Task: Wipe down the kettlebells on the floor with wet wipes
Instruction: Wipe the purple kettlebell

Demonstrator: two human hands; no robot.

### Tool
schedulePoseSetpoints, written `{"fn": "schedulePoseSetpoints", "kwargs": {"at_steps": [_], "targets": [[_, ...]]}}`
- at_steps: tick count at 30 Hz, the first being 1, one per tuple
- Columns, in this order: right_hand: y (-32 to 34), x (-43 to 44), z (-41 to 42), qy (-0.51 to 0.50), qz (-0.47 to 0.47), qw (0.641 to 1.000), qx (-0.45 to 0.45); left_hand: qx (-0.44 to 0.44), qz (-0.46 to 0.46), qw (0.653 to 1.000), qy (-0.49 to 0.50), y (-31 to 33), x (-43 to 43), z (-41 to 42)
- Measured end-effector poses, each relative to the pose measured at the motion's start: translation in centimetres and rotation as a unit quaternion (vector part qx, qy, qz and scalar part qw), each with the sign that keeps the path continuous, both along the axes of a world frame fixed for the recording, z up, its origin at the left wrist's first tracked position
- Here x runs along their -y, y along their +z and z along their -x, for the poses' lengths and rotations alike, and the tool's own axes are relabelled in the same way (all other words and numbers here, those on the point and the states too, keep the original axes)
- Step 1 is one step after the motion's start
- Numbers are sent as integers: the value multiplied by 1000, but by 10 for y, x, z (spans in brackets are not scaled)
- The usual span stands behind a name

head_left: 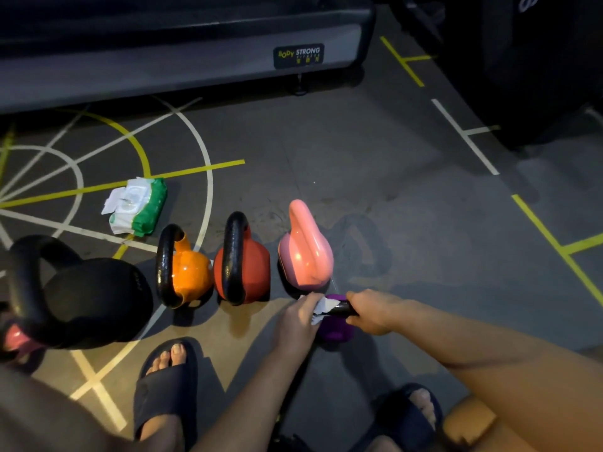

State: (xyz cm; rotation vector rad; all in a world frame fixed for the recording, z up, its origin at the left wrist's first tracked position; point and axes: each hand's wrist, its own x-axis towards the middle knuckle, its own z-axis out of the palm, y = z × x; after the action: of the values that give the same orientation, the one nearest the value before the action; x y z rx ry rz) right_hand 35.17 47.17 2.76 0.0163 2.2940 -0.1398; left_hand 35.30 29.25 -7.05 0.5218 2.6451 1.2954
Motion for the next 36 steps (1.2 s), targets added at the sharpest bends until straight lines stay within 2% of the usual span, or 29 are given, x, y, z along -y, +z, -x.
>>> {"fn": "schedulePoseSetpoints", "kwargs": {"at_steps": [3,7,10,14,17,20,23,27,31,36], "targets": [[1,-1,1,5,0,1000,3,-35,-40,999,5,0,-1,-8],[-2,-2,-1,4,20,1000,-9,114,-34,993,-10,-4,11,5],[-6,-1,-5,13,17,1000,-18,124,-15,991,-37,-3,19,10],[-5,0,-12,57,-8,998,-11,145,56,983,-96,-2,26,17],[-2,5,-16,69,-29,996,-39,150,126,974,-113,2,36,23],[9,-1,-11,28,-49,997,-49,157,146,975,-64,9,41,24],[22,-19,-6,-9,-77,997,-25,118,86,989,25,23,33,32],[23,-54,-10,-122,-103,987,-13,56,-8,997,62,51,14,41],[23,-80,-4,-263,-98,957,-67,23,-28,995,94,64,7,45],[29,-102,41,-414,-44,897,-152,42,-35,994,95,88,14,43]]}}
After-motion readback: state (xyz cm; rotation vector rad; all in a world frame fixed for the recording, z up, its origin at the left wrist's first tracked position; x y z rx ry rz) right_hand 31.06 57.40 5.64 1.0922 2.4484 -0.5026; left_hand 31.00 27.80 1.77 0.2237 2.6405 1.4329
